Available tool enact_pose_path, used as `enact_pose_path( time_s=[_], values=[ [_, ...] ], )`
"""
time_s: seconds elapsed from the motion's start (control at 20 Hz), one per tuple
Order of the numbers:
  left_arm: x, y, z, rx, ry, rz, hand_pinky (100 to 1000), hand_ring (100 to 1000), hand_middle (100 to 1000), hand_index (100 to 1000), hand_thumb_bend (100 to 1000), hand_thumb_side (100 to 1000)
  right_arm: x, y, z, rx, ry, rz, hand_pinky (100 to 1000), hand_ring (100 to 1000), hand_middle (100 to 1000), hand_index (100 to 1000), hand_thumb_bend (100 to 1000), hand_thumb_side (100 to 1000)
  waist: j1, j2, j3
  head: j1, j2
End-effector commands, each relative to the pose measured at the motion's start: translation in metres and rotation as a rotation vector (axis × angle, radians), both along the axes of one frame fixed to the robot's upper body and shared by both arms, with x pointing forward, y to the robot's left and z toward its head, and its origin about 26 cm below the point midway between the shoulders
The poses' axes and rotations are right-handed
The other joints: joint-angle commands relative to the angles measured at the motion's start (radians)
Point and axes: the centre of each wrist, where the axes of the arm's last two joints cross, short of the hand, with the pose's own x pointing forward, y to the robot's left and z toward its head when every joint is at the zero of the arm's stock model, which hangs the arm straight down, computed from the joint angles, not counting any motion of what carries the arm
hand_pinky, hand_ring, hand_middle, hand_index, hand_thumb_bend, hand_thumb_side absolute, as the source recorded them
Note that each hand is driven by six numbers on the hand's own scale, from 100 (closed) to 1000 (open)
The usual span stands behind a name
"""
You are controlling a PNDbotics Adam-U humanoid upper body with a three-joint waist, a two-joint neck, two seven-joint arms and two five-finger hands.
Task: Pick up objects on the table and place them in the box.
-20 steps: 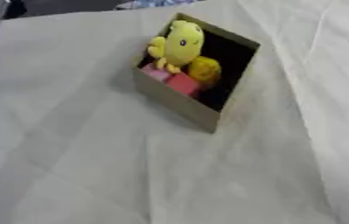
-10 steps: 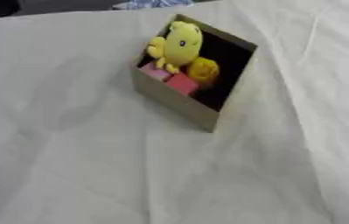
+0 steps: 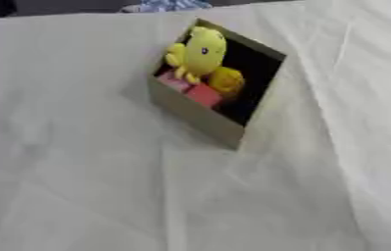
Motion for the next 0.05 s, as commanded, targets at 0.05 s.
enact_pose_path(
  time_s=[0.05],
  values=[
    [-0.0043,0.0026,0.0030,-0.015,-0.036,0.002,844,862,854,918,356,676,-0.0034,-0.0008,0.0049,-0.002,-0.013,0.005,822,885,890,843,100,707,-0.003,-0.025,0.002,0.005,0.005]
  ],
)
